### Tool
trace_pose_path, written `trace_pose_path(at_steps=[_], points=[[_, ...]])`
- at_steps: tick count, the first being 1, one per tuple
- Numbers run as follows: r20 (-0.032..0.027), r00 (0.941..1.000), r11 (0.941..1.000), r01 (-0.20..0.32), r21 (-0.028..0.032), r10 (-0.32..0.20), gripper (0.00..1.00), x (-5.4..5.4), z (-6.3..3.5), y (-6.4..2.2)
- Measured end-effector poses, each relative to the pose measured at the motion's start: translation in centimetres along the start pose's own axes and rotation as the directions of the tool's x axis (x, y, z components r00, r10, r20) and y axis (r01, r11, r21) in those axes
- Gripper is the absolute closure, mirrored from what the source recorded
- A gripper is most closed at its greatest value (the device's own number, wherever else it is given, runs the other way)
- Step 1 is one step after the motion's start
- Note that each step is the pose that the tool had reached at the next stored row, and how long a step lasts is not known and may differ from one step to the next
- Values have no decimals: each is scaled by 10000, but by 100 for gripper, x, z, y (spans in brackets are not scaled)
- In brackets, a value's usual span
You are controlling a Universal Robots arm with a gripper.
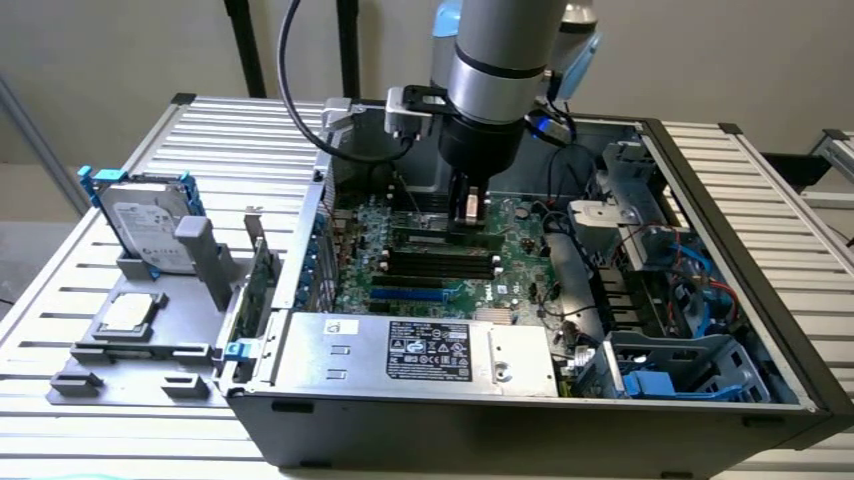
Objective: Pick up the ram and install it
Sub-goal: 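Insert the ram into the slot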
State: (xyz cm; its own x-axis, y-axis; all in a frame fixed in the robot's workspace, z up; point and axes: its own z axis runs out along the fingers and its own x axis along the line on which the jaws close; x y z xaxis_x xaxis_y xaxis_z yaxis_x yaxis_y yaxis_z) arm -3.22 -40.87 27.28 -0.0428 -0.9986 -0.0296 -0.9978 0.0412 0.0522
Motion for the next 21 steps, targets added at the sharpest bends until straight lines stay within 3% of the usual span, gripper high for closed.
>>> trace_pose_path(at_steps=[9, 15, 21], points=[[58, 10000, 9998, 8, 179, -9, 87, 25, 152, -6], [127, 9999, 9998, 15, 189, -17, 87, 30, 239, 4], [148, 9999, 9998, 39, 187, -42, 87, 32, 275, 20]])
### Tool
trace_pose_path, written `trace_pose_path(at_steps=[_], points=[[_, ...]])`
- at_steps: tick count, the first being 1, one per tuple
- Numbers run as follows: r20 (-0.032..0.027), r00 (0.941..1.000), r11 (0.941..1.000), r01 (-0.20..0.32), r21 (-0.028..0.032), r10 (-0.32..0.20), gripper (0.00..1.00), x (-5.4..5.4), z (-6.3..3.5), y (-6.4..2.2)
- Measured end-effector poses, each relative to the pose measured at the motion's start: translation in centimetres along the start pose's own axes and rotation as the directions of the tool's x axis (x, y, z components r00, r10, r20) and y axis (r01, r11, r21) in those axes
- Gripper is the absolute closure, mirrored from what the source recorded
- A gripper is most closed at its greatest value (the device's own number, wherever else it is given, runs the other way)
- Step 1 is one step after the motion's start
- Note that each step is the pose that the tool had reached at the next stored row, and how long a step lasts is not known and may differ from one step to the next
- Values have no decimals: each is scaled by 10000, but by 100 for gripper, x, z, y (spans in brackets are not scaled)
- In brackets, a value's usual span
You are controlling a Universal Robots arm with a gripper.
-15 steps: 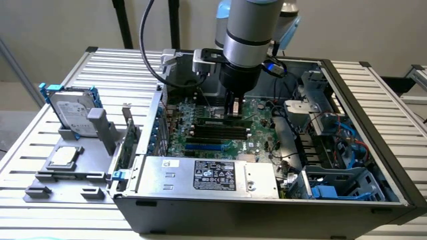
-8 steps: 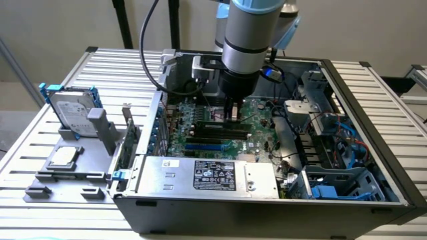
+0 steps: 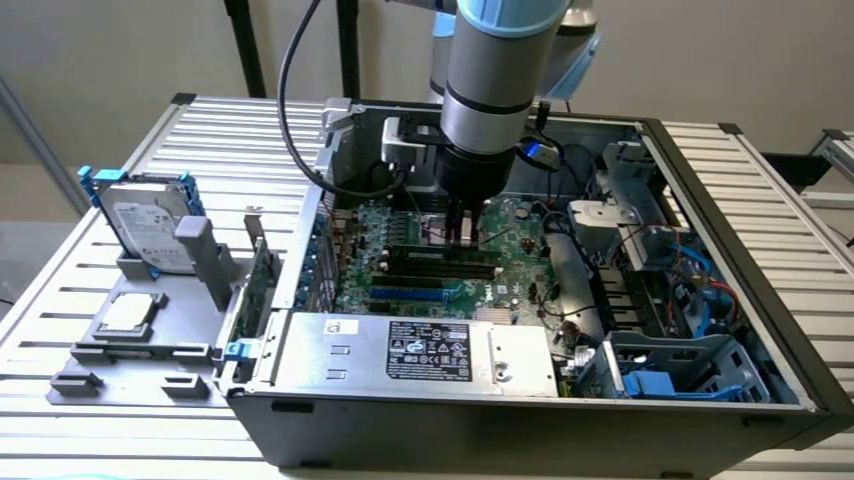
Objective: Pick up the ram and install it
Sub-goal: 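Insert the ram into the slot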
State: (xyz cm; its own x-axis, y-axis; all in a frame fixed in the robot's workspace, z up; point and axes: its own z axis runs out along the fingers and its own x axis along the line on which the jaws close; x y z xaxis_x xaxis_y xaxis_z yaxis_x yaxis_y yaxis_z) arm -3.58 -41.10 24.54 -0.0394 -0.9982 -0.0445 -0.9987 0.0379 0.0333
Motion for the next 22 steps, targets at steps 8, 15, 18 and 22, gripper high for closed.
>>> trace_pose_path(at_steps=[8, 15, 18, 22], points=[[7, 10000, 10000, 52, -2, -52, 87, 1, 22, 11], [14, 10000, 9999, 59, 153, -59, 87, 2, 53, 16], [11, 10000, 9998, 60, 168, -61, 87, 3, 55, 21], [17, 10000, 9998, 59, 171, -60, 87, 3, 65, 31]])
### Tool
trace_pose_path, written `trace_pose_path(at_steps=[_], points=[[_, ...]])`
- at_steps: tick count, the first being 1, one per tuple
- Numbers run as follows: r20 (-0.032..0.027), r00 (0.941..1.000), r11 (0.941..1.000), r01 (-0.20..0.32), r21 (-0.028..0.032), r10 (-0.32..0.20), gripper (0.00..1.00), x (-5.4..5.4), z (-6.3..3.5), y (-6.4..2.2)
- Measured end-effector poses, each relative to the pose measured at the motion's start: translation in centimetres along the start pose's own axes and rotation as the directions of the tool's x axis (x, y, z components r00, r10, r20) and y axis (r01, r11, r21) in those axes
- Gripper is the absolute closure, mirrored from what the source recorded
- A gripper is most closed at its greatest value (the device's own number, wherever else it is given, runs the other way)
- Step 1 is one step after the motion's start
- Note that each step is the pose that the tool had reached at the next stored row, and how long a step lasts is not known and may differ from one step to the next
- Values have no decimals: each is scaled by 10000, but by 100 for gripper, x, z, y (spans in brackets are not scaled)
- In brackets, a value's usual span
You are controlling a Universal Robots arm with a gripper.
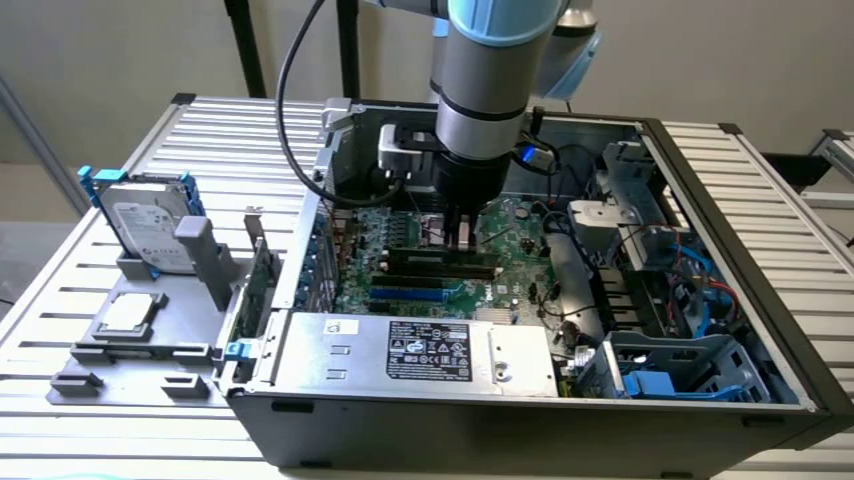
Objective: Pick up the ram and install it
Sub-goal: 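Insert the ram into the slot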
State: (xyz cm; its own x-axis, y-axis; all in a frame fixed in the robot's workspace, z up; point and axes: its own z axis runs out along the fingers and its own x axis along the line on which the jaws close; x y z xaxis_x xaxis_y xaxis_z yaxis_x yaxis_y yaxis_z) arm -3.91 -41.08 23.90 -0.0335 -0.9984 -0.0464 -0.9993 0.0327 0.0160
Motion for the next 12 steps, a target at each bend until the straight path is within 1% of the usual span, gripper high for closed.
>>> trace_pose_path(at_steps=[12], points=[[-4, 10000, 10000, 0, -2, 0, 87, -21, 56, 15]])
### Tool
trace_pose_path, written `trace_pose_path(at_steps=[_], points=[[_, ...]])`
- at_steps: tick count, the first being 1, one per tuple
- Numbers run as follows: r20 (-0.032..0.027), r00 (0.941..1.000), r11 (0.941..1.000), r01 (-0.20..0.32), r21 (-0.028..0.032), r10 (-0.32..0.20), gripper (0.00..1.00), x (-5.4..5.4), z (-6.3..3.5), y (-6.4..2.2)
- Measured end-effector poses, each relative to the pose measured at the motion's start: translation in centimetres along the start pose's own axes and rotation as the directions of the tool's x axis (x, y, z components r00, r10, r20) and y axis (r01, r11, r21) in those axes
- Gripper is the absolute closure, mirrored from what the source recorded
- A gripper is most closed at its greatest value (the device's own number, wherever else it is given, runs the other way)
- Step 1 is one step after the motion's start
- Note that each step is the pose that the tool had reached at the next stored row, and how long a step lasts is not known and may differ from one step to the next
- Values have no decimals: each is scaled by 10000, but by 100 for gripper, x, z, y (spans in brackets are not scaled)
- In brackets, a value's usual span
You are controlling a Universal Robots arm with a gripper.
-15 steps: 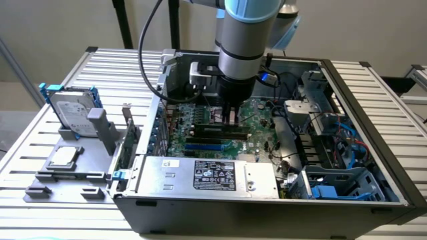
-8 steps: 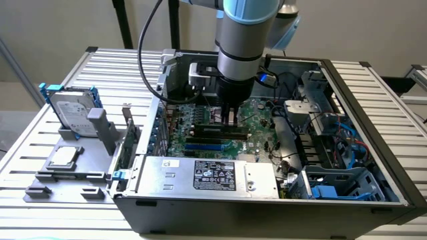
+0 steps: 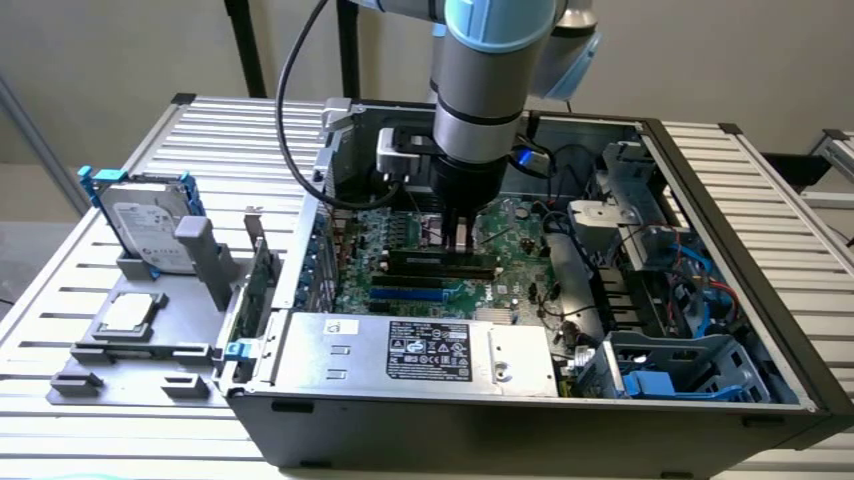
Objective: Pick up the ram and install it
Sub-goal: 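Insert the ram into the slot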
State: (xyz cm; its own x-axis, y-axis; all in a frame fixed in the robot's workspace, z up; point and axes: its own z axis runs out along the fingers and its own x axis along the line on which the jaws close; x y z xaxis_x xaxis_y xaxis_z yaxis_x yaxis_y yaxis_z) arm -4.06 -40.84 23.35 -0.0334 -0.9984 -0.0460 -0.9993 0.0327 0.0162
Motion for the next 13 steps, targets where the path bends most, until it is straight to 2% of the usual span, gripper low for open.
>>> trace_pose_path(at_steps=[13], points=[[1, 10000, 10000, 1, 0, -1, 87, -2, 29, 2]])
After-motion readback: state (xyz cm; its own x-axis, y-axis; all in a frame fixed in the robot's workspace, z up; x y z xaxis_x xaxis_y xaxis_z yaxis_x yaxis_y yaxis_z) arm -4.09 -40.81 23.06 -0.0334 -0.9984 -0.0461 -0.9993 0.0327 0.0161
